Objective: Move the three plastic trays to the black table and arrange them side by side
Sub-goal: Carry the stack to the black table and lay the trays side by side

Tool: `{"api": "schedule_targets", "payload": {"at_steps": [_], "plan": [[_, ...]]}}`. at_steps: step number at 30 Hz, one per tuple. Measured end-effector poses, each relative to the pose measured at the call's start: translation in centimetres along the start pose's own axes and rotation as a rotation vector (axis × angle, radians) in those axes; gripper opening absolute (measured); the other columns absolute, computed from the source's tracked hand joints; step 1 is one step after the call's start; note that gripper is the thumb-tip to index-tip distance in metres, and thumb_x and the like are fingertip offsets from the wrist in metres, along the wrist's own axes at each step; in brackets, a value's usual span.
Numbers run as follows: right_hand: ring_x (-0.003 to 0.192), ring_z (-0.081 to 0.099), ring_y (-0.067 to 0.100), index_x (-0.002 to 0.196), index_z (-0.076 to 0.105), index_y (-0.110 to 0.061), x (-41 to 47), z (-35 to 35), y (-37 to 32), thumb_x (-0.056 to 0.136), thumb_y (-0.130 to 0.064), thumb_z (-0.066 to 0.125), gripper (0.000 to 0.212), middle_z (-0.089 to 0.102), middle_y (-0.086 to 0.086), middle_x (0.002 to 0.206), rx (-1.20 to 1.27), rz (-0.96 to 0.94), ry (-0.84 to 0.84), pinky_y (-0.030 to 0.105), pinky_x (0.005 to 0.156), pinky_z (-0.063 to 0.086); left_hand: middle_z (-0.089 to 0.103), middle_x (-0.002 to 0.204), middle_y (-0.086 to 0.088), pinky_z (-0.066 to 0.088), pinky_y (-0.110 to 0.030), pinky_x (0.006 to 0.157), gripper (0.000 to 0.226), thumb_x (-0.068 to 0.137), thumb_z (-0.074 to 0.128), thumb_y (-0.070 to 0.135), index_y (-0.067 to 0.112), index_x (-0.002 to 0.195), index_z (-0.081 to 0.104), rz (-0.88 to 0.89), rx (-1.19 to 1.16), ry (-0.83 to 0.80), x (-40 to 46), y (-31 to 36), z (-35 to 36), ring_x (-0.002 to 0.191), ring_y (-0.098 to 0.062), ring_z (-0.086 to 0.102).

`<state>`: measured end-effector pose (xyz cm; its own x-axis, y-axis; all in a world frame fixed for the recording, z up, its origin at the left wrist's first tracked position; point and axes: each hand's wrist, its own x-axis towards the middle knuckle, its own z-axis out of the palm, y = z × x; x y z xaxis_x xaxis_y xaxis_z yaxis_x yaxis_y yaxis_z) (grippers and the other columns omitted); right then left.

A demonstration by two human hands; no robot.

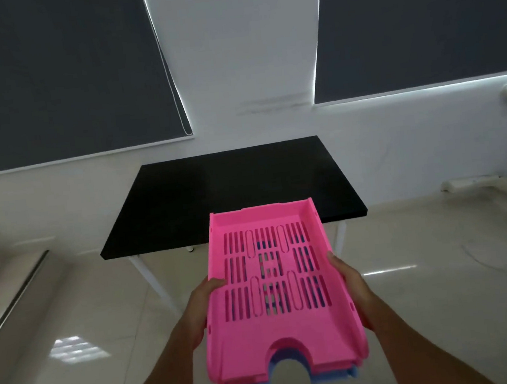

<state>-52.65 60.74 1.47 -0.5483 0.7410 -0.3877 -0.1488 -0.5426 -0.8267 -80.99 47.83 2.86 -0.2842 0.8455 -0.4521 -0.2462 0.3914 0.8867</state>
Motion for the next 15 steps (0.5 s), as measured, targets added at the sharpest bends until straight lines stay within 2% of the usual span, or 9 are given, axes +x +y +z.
{"api": "schedule_targets", "payload": {"at_steps": [4, 9, 15], "plan": [[0.068, 0.066, 0.031, 0.103, 0.07, -0.004, 6.2, 0.1, -4.3, 0.098, -0.044, 0.046, 0.047, 0.068, 0.014, 0.079, -0.001, 0.017, -0.041, 0.041, 0.072, 0.058, 0.075, 0.096, -0.021, 0.062, -0.047, 0.078, 0.052, 0.082, 0.058, 0.033, 0.002, 0.124, 0.064, 0.028, 0.006, 0.038, 4.9, 3.8, 0.2, 0.08, -0.036, 0.072], [0.066, 0.066, 0.028, 0.096, 0.072, -0.007, 13.6, -0.1, -8.1, 0.098, -0.04, 0.047, 0.041, 0.067, 0.012, 0.076, -0.01, 0.044, -0.081, 0.04, 0.069, 0.058, 0.073, 0.104, -0.029, 0.057, -0.06, 0.091, 0.054, 0.08, 0.06, 0.036, 0.004, 0.123, 0.066, 0.034, -0.011, 0.066, 11.1, 7.0, -0.4, 0.087, -0.041, 0.071], [0.076, 0.068, 0.032, 0.117, 0.063, 0.002, 23.1, 0.3, -10.8, 0.097, -0.042, 0.049, 0.05, 0.069, 0.017, 0.087, -0.034, 0.091, -0.068, 0.045, 0.078, 0.056, 0.072, 0.108, -0.03, 0.055, -0.061, 0.094, 0.053, 0.077, 0.063, 0.035, 0.005, 0.122, 0.066, 0.003, -0.044, 0.12, 19.8, 10.2, -2.1, 0.087, -0.04, 0.071]]}}
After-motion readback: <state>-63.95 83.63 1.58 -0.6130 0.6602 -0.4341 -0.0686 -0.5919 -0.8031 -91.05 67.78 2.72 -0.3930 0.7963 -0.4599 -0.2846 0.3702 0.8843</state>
